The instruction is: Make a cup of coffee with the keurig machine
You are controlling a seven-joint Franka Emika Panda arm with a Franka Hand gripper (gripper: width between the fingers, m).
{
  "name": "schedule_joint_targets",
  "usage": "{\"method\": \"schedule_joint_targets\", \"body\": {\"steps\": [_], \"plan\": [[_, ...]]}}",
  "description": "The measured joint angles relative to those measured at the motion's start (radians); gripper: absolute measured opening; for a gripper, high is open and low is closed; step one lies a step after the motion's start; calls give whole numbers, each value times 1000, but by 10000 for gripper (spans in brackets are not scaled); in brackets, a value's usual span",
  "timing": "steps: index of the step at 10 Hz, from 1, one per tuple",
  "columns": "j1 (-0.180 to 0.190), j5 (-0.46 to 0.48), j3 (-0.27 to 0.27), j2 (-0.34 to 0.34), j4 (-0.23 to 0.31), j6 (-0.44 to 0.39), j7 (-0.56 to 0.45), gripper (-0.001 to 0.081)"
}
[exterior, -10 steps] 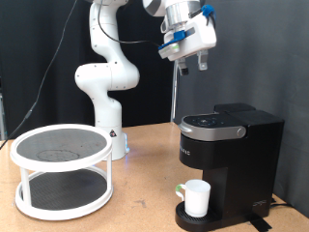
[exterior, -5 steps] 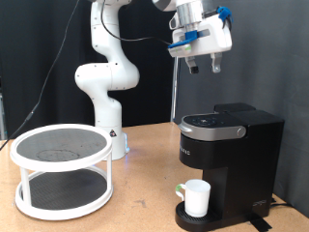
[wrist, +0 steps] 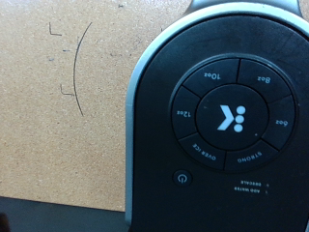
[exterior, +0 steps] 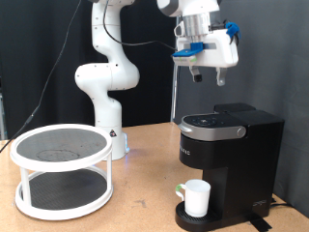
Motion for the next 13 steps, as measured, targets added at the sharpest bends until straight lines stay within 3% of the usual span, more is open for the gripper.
{"method": "schedule_joint_targets", "body": {"steps": [3,4,5,7,8,9,10,13], "plan": [[0,-8,13,22,-27,27,-18,710],[0,-9,16,24,-41,39,-20,533],[0,-11,20,24,-54,48,-21,533],[0,-17,26,24,-77,56,-21,187],[0,-21,30,25,-90,60,-21,187],[0,-23,34,25,-102,62,-21,65],[0,-26,36,25,-114,66,-21,21],[0,-32,36,32,-138,72,-18,5]]}}
